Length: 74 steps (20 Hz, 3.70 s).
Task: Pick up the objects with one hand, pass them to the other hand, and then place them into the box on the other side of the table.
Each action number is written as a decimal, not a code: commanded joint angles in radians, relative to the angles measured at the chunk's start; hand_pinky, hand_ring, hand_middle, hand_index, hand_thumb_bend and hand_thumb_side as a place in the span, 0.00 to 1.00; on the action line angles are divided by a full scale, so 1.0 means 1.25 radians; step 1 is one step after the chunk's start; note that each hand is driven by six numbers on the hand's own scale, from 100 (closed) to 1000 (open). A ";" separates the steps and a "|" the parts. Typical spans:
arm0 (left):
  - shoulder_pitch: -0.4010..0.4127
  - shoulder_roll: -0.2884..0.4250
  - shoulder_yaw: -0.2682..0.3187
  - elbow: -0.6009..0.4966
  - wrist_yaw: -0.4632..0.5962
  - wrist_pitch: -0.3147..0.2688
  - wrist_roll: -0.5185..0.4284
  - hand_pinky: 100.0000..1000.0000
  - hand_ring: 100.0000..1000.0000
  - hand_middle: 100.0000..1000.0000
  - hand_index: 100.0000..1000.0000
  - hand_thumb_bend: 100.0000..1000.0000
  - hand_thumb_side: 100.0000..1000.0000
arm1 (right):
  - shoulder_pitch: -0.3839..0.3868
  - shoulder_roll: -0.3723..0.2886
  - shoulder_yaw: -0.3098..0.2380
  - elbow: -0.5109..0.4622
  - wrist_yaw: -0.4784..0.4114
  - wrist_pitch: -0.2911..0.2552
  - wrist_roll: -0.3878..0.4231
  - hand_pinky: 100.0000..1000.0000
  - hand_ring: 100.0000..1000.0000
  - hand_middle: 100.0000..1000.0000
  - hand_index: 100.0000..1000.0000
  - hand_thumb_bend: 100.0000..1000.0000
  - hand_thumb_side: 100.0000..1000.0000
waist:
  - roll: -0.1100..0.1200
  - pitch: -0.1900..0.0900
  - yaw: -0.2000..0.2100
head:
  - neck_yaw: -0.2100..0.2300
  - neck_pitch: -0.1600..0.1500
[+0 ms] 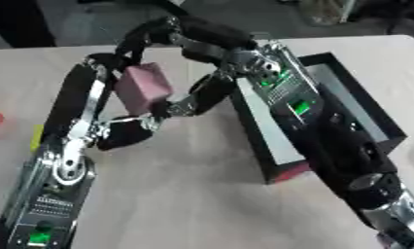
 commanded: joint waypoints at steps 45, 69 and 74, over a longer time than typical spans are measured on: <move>-0.030 -0.009 -0.005 -0.028 -0.005 -0.044 0.001 0.59 0.37 0.27 0.53 0.24 0.00 | -0.011 0.007 0.020 0.019 0.024 0.004 -0.037 0.76 0.75 0.44 0.72 0.29 0.00 | -0.004 -0.010 -0.004 | -0.001 0.001; -0.030 -0.010 -0.006 -0.027 -0.012 -0.046 0.011 0.59 0.37 0.28 0.53 0.23 0.00 | -0.011 0.004 0.020 0.011 -0.010 0.021 -0.047 0.74 0.70 0.30 0.65 0.23 0.00 | -0.003 -0.010 -0.007 | -0.001 0.001; -0.030 -0.011 -0.006 -0.027 -0.015 -0.049 0.011 0.60 0.38 0.29 0.54 0.36 0.00 | -0.011 0.003 0.020 0.009 -0.026 0.025 -0.056 0.73 0.68 0.25 0.63 0.22 0.00 | -0.001 -0.011 -0.010 | -0.002 -0.002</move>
